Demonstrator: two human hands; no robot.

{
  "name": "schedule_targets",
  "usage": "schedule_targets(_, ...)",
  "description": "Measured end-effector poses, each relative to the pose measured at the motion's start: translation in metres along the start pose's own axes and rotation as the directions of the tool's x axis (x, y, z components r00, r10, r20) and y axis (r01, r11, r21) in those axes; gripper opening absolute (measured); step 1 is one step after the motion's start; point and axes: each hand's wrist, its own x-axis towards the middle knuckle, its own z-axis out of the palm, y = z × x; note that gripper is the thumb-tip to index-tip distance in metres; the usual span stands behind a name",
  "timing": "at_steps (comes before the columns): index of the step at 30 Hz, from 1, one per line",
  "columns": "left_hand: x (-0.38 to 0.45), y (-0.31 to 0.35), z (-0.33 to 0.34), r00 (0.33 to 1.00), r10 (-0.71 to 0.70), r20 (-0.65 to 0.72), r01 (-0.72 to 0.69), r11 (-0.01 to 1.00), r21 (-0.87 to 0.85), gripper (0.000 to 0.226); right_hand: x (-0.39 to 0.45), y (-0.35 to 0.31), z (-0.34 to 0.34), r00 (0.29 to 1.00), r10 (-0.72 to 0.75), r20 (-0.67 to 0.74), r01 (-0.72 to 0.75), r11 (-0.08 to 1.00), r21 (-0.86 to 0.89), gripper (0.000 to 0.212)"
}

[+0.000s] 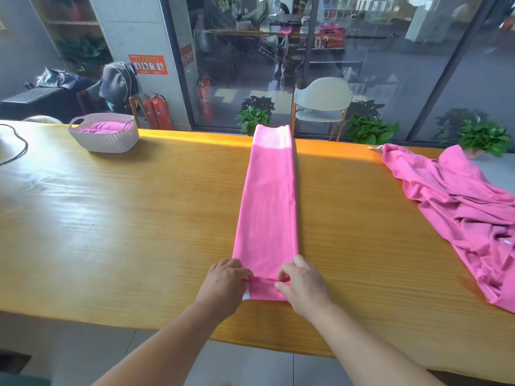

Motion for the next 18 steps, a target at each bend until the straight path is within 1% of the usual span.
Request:
schedule_targets(2,0.001,0.0,-0.001,0.995,0.099,-0.027,-0.098,0.994,0.042,0.02,0.0,0.002,0.002,0.988,-0.132,-0.085,0.124,0.988,-0.088,0.015)
schedule_targets(3,0.001,0.0,-0.001,0.988,0.152,-0.011,-0.151,0.987,0.059,0.024,0.0,0.001,0.004,0.976,-0.196,-0.097,0.182,0.973,-0.141,0.017)
schedule_targets(4,0.001,-0.001,0.001,0.978,0.206,0.025,-0.207,0.973,0.099,0.03,-0.001,0.0,0.007,0.964,-0.252,-0.081,0.232,0.953,-0.197,0.021)
schedule_targets(6,0.0,-0.002,0.001,0.966,0.241,0.093,-0.254,0.952,0.172,0.032,0.0,-0.002,0.012,0.947,-0.319,-0.031,0.296,0.906,-0.301,0.029)
schedule_targets(7,-0.002,-0.004,0.003,0.959,0.267,0.101,-0.281,0.945,0.168,0.029,0.0,-0.002,0.015,0.942,-0.334,-0.022,0.311,0.898,-0.311,0.031)
schedule_targets(9,-0.008,-0.008,0.005,0.947,0.311,0.084,-0.318,0.943,0.094,0.013,-0.004,0.001,0.015,0.924,-0.38,-0.032,0.357,0.892,-0.277,0.026)
schedule_targets(10,-0.011,-0.009,0.004,0.946,0.317,0.069,-0.321,0.945,0.064,0.01,-0.008,0.003,0.013,0.913,-0.406,-0.032,0.386,0.888,-0.251,0.021)
schedule_targets(12,-0.012,-0.011,0.001,0.949,0.305,0.077,-0.31,0.949,0.057,0.018,-0.013,0.006,0.007,0.901,-0.435,0.002,0.424,0.878,-0.221,0.018)
schedule_targets(15,-0.001,-0.008,-0.006,0.949,0.289,0.13,-0.299,0.952,0.067,0.022,-0.008,0.008,0.002,0.908,-0.407,0.097,0.418,0.869,-0.266,0.027)
schedule_targets(16,0.004,-0.006,-0.008,0.951,0.272,0.15,-0.282,0.958,0.054,0.023,-0.005,0.007,0.001,0.913,-0.39,0.121,0.409,0.873,-0.266,0.033)
schedule_targets(17,0.008,-0.004,-0.011,0.955,0.242,0.171,-0.252,0.967,0.043,0.023,-0.001,0.005,-0.002,0.918,-0.37,0.14,0.395,0.883,-0.254,0.039)
schedule_targets(18,0.012,-0.003,-0.014,0.959,0.2,0.202,-0.21,0.977,0.03,0.024,0.002,0.001,-0.007,0.926,-0.337,0.172,0.371,0.9,-0.23,0.04)
